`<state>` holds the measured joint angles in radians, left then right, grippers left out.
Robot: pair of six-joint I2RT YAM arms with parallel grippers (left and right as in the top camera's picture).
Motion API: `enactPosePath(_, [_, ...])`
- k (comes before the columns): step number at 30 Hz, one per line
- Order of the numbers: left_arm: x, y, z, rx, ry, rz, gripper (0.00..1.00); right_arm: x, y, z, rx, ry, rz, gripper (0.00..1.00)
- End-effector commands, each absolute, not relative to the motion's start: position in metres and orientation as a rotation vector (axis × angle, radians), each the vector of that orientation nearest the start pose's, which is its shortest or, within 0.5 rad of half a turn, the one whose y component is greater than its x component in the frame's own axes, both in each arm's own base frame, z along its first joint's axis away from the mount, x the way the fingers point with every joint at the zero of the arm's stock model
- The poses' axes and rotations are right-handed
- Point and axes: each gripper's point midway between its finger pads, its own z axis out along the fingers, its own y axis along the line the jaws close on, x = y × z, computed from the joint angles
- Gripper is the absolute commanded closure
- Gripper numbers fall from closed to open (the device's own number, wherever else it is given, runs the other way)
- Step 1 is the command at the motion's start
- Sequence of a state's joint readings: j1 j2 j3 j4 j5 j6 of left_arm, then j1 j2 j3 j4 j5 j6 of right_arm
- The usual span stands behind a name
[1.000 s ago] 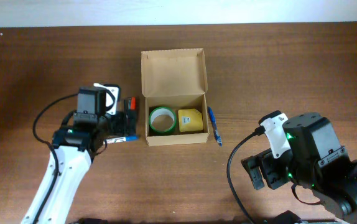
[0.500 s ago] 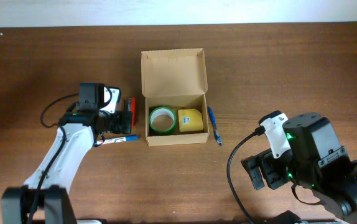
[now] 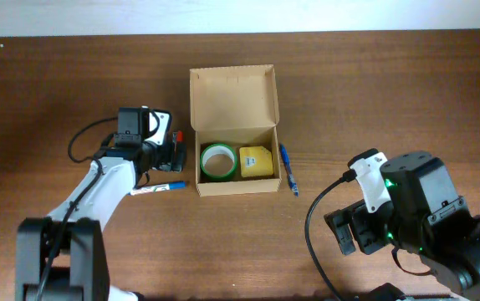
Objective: Pack container
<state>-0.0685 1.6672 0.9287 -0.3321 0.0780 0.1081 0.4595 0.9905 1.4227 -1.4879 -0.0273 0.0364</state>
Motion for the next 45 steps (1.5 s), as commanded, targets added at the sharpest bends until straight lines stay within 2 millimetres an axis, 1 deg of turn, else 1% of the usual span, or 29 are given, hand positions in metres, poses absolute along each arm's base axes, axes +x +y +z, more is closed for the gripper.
enactPosePath(1, [0.390,-0.045,0.036,0.288,2.621,-0.103,0.03,0.172,0.091,0.278,-0.565,2.577,0.217,0.00])
enactPosePath(6, [0.398,-0.048,0.038,0.290,2.585,-0.104,0.03,0.172,0.091,0.278,-0.565,2.577,0.217,0.01])
enactPosePath(10, [0.401,-0.049,0.030,0.258,2.594,-0.115,0.04,0.172,0.091,0.278,-0.565,2.577,0.217,0.01])
enactPosePath(13, [0.400,-0.057,0.024,0.285,2.602,-0.121,0.05,0.172,0.091,0.278,-0.565,2.577,0.217,0.01])
enactPosePath(16, [0.400,-0.064,0.024,0.312,2.595,-0.113,0.05,0.172,0.091,0.278,-0.565,2.577,0.217,0.01])
enactPosePath(19, [0.402,-0.063,0.024,0.303,2.591,-0.053,0.05,0.172,0.091,0.278,-0.565,2.577,0.217,0.01])
enactPosePath(24, [0.402,-0.061,0.023,0.270,2.596,-0.052,0.05,0.172,0.091,0.278,-0.565,2.577,0.217,0.01])
enactPosePath(28, [0.401,-0.060,0.013,0.247,2.618,-0.058,0.06,0.172,0.091,0.278,-0.565,2.577,0.217,0.01])
enactPosePath(30, [0.400,-0.061,0.008,0.240,2.631,-0.069,0.10,0.172,0.091,0.278,-0.565,2.577,0.217,0.01])
enactPosePath(32, [0.400,-0.062,0.005,0.231,2.637,-0.078,0.11,0.172,0.091,0.278,-0.565,2.577,0.217,0.01])
enactPosePath(33, [0.400,-0.062,0.004,0.225,2.639,-0.080,0.16,0.172,0.091,0.278,-0.565,2.577,0.217,0.01])
enactPosePath(37, [0.402,-0.062,0.005,0.215,2.631,-0.082,0.24,0.172,0.091,0.278,-0.565,2.577,0.217,0.01])
enactPosePath(39, [0.402,-0.062,0.005,0.211,2.631,-0.083,0.30,0.172,0.091,0.278,-0.565,2.577,0.217,0.01])
enactPosePath(43, [0.402,-0.062,0.005,0.211,2.632,-0.083,0.47,0.172,0.091,0.278,-0.565,2.577,0.217,0.01])
enactPosePath(45, [0.402,-0.062,0.005,0.203,2.634,-0.084,0.51,0.172,0.091,0.278,-0.565,2.577,0.217,0.01])
